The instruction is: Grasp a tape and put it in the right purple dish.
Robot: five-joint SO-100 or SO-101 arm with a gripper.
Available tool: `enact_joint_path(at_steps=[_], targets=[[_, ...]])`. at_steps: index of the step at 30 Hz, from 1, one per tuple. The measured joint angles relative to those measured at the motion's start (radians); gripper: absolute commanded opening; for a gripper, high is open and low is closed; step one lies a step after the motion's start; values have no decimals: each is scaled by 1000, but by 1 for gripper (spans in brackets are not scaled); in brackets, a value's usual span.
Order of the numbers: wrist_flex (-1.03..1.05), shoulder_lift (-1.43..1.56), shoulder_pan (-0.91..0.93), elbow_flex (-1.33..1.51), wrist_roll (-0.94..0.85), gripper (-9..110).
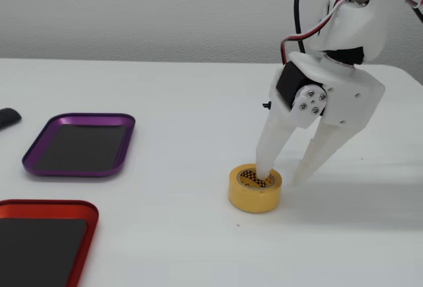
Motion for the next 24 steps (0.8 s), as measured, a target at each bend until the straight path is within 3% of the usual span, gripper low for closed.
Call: enact_joint_path(at_steps=[14, 19, 24], targets=[[-110, -143, 5, 32, 0, 11], [-117, -196, 6, -3, 0, -1], [-120, -209, 0, -14, 0, -1]])
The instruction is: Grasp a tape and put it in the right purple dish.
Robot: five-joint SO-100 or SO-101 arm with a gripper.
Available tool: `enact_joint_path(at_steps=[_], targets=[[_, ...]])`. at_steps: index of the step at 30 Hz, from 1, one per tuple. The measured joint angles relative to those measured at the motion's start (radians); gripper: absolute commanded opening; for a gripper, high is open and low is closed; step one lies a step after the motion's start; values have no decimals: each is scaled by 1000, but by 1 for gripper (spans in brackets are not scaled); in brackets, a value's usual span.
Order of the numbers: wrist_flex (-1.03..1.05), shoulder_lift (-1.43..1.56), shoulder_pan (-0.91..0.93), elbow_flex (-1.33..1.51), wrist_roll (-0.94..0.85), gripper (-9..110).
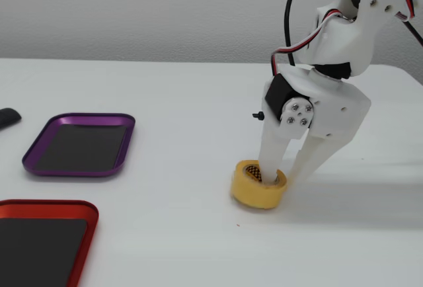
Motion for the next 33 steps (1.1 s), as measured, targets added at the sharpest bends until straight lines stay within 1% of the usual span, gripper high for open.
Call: enact_joint_path(at_steps=[2, 6, 9, 13, 16, 19, 23, 26, 29, 33], targets=[[9, 14, -2, -28, 0, -1], [92, 114, -11, -77, 15, -1], [144, 282, -11, -132, 61, -1], [152, 561, -9, -153, 72, -1], [91, 736, 14, -124, 72, -1], [-64, 787, 64, -11, 58, -1], [-362, 735, 140, 152, -43, -1], [-549, 609, 149, 186, -74, -1], [-632, 417, 146, 130, -78, -1], [-655, 135, 189, -48, -78, -1]])
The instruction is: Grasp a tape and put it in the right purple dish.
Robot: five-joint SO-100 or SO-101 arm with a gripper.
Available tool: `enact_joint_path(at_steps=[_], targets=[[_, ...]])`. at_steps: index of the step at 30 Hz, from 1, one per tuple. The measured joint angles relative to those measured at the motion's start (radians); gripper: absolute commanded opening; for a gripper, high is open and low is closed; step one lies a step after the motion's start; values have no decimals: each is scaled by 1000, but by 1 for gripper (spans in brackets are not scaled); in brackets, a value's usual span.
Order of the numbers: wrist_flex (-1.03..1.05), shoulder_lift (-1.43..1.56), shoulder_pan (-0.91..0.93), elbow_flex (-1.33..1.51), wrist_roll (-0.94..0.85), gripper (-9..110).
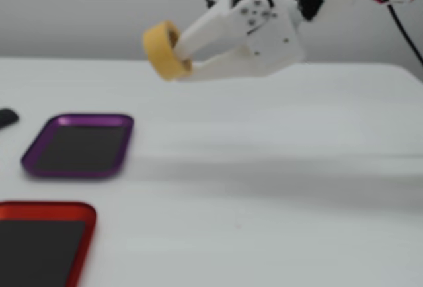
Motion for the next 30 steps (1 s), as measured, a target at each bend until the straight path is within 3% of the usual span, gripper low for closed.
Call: enact_joint_path(at_steps=[13, 30], targets=[[123, -555, 12, -552, 0, -1], [279, -623, 25, -676, -6, 4]])
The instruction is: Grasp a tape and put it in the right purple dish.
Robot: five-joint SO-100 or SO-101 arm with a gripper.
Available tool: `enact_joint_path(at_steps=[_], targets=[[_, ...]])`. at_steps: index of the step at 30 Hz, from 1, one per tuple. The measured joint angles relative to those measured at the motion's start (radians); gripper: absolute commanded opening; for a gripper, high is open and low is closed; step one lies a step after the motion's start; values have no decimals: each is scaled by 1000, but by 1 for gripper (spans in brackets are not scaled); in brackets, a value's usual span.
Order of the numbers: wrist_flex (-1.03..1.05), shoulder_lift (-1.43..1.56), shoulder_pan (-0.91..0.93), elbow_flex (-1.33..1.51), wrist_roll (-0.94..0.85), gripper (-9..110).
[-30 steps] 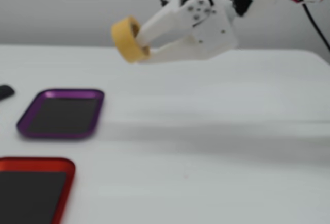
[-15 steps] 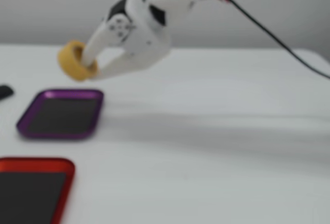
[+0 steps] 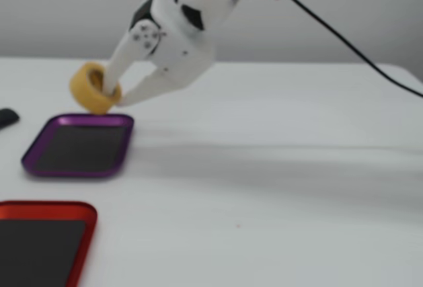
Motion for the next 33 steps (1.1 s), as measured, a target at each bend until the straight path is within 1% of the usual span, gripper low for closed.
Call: enact_joint_path(at_steps=[9, 14, 16, 20, 26, 29, 33], targets=[[48, 0, 2, -8, -3, 4], [204, 31, -5, -51, -2, 12], [296, 87, -5, -66, 3, 14], [486, 236, -5, -71, 12, 15], [687, 515, -5, -63, 118, 15], [776, 661, -5, -12, 173, 15], [839, 861, -8, 121, 276, 15]])
